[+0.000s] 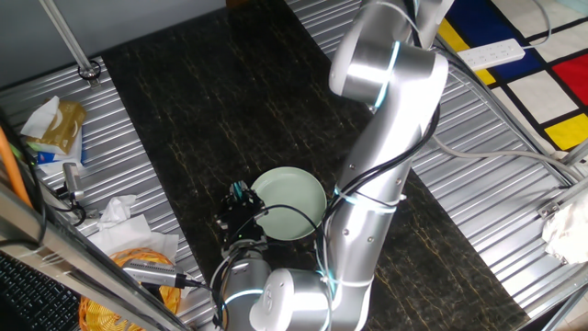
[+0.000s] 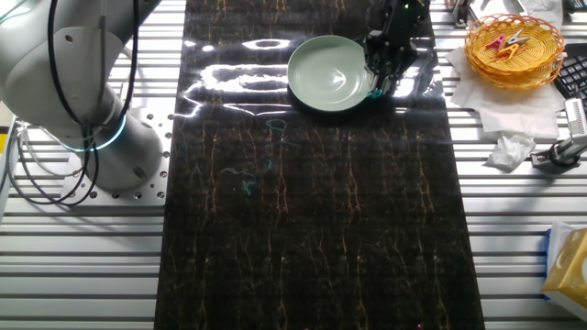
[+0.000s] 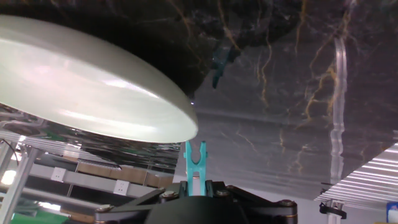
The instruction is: Use a clamp
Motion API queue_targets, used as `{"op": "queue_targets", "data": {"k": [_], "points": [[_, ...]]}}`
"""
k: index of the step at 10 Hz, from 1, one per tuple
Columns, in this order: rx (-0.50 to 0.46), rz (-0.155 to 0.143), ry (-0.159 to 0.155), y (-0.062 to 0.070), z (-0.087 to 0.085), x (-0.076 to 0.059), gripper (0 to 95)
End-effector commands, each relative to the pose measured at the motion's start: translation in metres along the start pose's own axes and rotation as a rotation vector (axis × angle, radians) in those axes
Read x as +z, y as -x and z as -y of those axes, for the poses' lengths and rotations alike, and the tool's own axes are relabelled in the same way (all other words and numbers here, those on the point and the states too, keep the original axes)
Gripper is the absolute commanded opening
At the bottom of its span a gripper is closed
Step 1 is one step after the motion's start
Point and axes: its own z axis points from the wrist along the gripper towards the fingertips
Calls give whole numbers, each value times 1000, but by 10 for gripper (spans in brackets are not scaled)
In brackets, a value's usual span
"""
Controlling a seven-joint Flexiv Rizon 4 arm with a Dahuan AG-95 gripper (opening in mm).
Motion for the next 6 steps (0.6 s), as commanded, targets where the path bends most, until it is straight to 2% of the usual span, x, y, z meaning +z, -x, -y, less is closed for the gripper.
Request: {"op": "queue_targets", "data": {"k": [1, 6], "points": [[-4, -3, 6, 9, 2, 10, 0], [-35, -16, 3, 11, 2, 9, 0]]}}
